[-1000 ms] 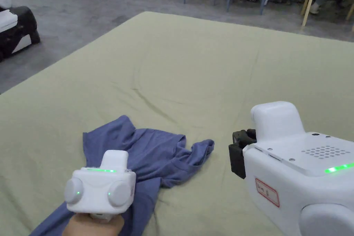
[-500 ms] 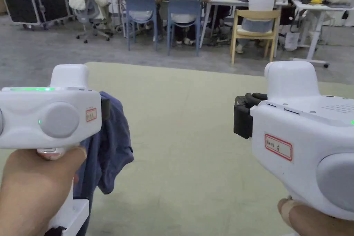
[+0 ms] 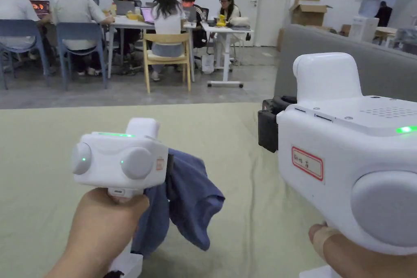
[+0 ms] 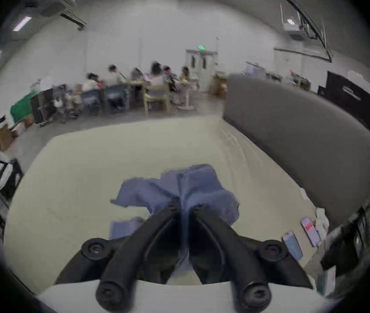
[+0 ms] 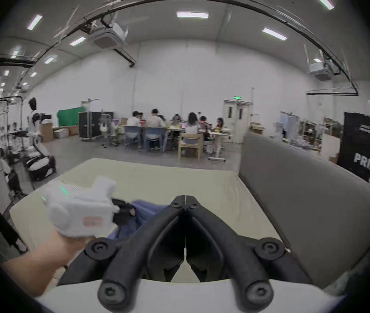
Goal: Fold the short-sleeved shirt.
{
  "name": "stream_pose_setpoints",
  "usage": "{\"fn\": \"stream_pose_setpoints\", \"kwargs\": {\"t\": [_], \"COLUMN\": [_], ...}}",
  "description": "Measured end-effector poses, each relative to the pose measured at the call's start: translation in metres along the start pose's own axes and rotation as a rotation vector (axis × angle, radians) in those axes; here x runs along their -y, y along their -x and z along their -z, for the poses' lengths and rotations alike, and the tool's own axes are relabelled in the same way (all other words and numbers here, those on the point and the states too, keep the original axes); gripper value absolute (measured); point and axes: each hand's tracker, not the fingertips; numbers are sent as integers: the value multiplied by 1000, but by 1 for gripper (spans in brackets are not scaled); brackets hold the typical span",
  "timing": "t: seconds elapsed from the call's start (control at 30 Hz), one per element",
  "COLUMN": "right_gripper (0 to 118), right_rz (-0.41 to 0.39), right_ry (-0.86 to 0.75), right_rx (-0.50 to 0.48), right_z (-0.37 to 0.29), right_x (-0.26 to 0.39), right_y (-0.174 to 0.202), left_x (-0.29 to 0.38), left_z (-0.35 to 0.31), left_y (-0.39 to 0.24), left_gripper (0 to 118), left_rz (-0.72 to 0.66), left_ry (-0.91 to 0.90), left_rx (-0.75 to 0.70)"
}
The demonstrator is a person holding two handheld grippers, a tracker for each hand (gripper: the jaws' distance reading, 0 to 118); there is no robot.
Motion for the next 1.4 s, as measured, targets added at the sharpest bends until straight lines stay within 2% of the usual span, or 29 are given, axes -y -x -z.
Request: {"fn": "stream_pose_setpoints", "kwargs": {"t": [0.17,0.2,0.23,0.27,0.3,0.33,0.37,0.53,0.67,0.73,0.77,0.8,0.83,0.87,0.9,0.97,1.03,1.07,1.2,1.23,1.27,1.3,1.33,1.4], "right_gripper": [2,2,2,2,2,2,2,2,2,2,2,2,2,2,2,2,2,2,2,2,2,2,2,2], "right_rz": [19,20,26,33,38,40,42,83,109,122,128,135,142,141,137,129,116,106,90,95,100,104,105,107], "right_ry": [104,131,156,182,202,216,223,195,197,264,289,321,353,386,414,446,458,462,468,472,477,484,491,511], "right_rx": [49,50,52,54,46,28,22,-52,-103,-154,-164,-181,-194,-203,-213,-233,-249,-252,-250,-246,-242,-232,-224,-201], "right_z": [5,12,15,20,24,30,34,55,77,97,102,110,117,122,129,139,148,151,164,168,170,173,176,183], "right_x": [42,52,62,70,77,85,88,96,114,138,146,157,167,176,185,193,196,196,196,197,199,201,203,211], "right_y": [-25,-27,-29,-31,-32,-33,-33,-27,-11,3,7,14,21,28,36,47,56,58,57,55,51,48,46,37], "left_x": [82,99,115,127,136,136,135,80,85,115,126,152,170,187,203,220,223,215,180,168,158,151,141,131], "left_z": [104,118,132,144,149,138,133,52,-15,-35,-38,-30,-31,-33,-32,-41,-32,-17,31,51,71,98,116,164], "left_y": [-69,-77,-82,-86,-87,-84,-80,2,86,125,135,154,164,173,180,160,157,181,197,204,209,214,224,245], "left_gripper": [4,6,15,76,116,118,118,118,118,118,118,116,101,30,0,0,0,0,1,15,81,118,118,118], "left_rz": [22,-1,-5,-12,-18,-72,-75,-193,-216,-195,-190,-201,-214,-241,-285,-289,-268,-297,-254,-236,-210,-190,-225,-159], "left_ry": [253,294,355,412,436,334,320,83,-28,25,59,137,186,213,233,272,278,309,247,238,245,290,219,309], "left_rx": [115,137,127,117,138,185,188,131,-92,-289,-334,-364,-369,-344,-324,-361,-315,-296,-300,-295,-302,-302,-333,-368]}}
